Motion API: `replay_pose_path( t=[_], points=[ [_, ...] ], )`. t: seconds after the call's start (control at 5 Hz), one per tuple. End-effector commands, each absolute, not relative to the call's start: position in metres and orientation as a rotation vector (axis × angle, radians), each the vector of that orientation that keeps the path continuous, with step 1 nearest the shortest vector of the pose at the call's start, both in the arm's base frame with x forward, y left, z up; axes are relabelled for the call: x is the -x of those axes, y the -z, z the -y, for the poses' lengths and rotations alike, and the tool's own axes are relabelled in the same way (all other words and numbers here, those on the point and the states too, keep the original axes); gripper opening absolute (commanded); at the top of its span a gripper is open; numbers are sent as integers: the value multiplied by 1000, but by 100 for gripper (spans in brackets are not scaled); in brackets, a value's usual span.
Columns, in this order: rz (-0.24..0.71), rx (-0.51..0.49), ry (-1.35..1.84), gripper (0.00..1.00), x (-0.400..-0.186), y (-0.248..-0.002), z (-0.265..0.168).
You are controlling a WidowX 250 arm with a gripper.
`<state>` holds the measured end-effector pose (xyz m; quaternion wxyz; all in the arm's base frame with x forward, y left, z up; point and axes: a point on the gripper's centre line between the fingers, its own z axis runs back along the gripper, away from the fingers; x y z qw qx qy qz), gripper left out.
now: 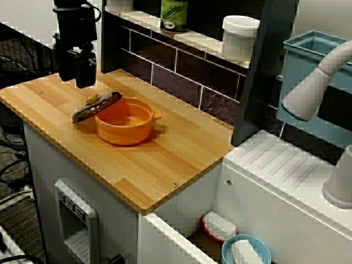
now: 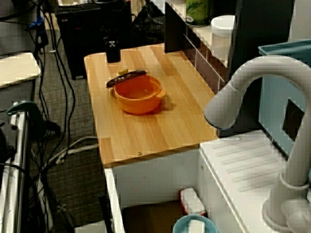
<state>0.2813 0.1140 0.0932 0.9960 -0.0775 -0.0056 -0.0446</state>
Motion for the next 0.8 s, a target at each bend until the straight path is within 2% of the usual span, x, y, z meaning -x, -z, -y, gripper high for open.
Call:
replay_pose_path(
  t=[0.0, 0.4, 0.6],
  points=[
    [45, 242, 114, 100, -290, -101, -136],
    [29, 314, 153, 100, -292, -92, -135],
    [-3, 398, 197, 100, -295, -95, -131]
  ],
)
